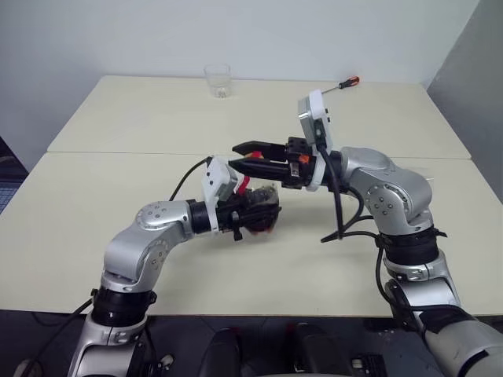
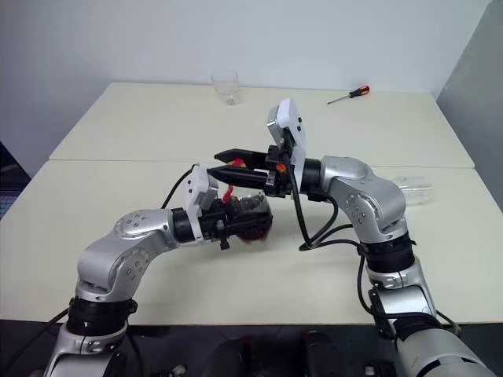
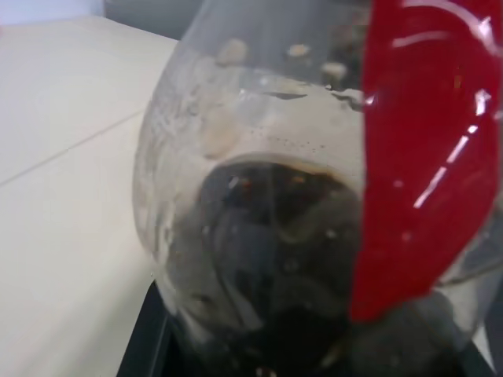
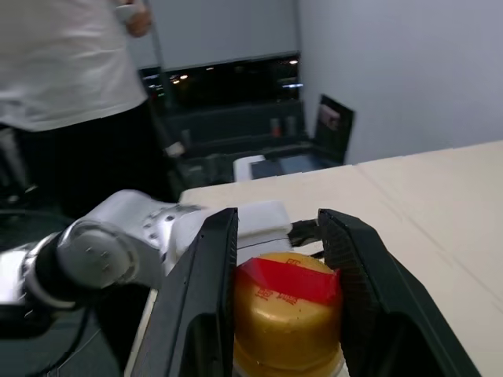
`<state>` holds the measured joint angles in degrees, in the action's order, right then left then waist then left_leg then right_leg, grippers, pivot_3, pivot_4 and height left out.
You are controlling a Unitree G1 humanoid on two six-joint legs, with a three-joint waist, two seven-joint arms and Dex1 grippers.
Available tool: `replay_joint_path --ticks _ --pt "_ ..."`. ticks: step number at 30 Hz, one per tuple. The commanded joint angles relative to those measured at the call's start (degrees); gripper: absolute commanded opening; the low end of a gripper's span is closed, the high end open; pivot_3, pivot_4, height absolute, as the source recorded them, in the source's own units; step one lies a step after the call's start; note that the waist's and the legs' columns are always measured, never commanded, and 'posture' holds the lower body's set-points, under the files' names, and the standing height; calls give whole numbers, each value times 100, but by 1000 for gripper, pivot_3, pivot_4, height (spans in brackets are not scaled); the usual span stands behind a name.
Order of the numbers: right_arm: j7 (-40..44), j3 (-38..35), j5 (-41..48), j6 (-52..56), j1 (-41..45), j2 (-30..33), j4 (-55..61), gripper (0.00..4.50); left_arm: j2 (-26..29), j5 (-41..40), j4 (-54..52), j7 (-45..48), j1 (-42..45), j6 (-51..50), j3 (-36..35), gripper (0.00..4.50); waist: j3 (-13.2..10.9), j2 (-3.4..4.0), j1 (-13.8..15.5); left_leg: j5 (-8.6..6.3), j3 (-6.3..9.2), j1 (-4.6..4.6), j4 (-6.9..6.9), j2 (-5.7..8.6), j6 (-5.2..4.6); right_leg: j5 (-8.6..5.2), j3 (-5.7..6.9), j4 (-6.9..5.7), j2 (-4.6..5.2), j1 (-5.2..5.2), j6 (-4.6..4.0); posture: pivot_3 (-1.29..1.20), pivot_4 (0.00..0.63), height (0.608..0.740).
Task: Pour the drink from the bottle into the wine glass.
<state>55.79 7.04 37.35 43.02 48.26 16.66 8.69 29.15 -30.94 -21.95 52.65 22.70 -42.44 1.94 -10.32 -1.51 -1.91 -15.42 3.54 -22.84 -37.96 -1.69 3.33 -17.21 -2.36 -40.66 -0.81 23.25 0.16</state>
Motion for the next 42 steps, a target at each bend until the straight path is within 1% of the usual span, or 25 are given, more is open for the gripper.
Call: replay_joint_path --ticks 1,5,7,9,13,15,16,17,18,19,21,22,23,26,29,34,38,42 --pt "647 167 305 25 136 199 372 1300 153 -604 -637 141 83 -128 -268 1815 -4 4 3 0 0 0 0 0 0 0 1 2 0 0 0 0 150 740" --pt "1191 338 590 135 106 451 660 1300 332 -788 -870 213 -69 -50 -293 1815 -10 10 3 0 -1 -1 1 1 0 0 0 6 0 -1 0 0 150 740" --pt "1361 471 523 -54 66 491 765 1300 435 -675 -905 339 -259 177 -217 1815 -11 12 -4 0 -2 0 1 0 0 0 -1 8 0 -2 0 0 150 740" --pt "1327 542 415 -191 58 451 736 1300 424 -681 -931 282 -305 204 -198 1815 -12 13 -9 0 -5 3 2 1 0 0 -2 8 -2 -2 0 0 150 740" --pt "998 478 234 -316 187 319 412 1300 368 -699 -877 123 -183 213 -187 1815 -14 16 5 0 2 2 1 2 0 0 3 6 -5 -2 0 0 150 740" --pt "909 406 231 -262 223 304 303 2037 376 -700 -841 107 -155 220 -171 1815 -14 16 5 0 -1 2 0 2 0 0 1 7 -4 -2 0 0 150 740" --pt "842 362 239 -201 233 292 262 2274 381 -701 -826 105 -151 227 -160 1815 -14 16 4 0 -2 1 0 2 0 0 0 8 -4 -2 0 0 150 740" --pt "786 328 256 -151 241 284 231 2605 381 -692 -810 98 -146 242 -145 1815 -15 17 5 0 -1 0 0 1 0 0 1 8 -4 -2 0 0 150 740" --pt "724 280 292 -70 250 278 187 3037 367 -683 -781 66 -138 248 -134 1815 -15 17 5 0 0 -1 2 1 0 0 1 10 -3 -1 0 0 150 740" --pt "666 237 320 -9 255 276 151 3324 353 -678 -757 32 -134 252 -124 1815 -15 17 6 0 0 -1 2 1 0 0 1 10 -3 -2 0 0 150 740" --pt "538 136 399 146 261 284 116 4033 327 -682 -737 -44 -158 232 -121 1815 -15 17 7 0 0 -2 1 0 0 0 1 11 -1 -2 0 0 150 740" --pt "443 55 461 256 257 299 128 4321 310 -692 -751 -88 -192 211 -128 1815 -15 17 7 0 -1 -2 1 0 0 0 0 11 0 -2 0 0 150 740" --pt "350 -30 526 369 259 310 139 4480 294 -713 -762 -139 -219 174 -143 1815 -15 17 8 0 -1 -2 0 0 0 0 0 11 0 -2 0 0 150 740" --pt "-45 -298 660 611 241 328 231 4480 274 -730 -752 -322 -314 118 -196 1815 -15 17 8 0 0 -2 0 0 0 0 0 10 1 -2 0 0 150 740" --pt "-519 -556 730 778 184 293 391 4480 174 -642 -517 -670 -313 112 -275 1815 -16 18 8 0 1 -2 1 0 0 0 0 10 1 -2 0 0 150 740" --pt "-1369 -910 1033 1125 17 81 746 4480 -31 -348 -32 -1038 -244 400 -239 1815 -16 18 6 0 0 -2 2 2 0 0 1 10 0 -2 0 0 150 740" --pt "-1840 -777 988 1156 -74 -102 1066 4480 -216 -187 410 -1230 31 499 -225 1815 -16 19 9 0 0 -4 1 2 0 0 1 10 0 -1 0 0 150 740" --pt "-2286 -239 8 505 -108 -173 932 4480 -309 308 1029 -1347 418 890 -69 1815 -16 19 7 0 -2 -3 2 5 0 0 1 11 0 -1 0 0 150 740"
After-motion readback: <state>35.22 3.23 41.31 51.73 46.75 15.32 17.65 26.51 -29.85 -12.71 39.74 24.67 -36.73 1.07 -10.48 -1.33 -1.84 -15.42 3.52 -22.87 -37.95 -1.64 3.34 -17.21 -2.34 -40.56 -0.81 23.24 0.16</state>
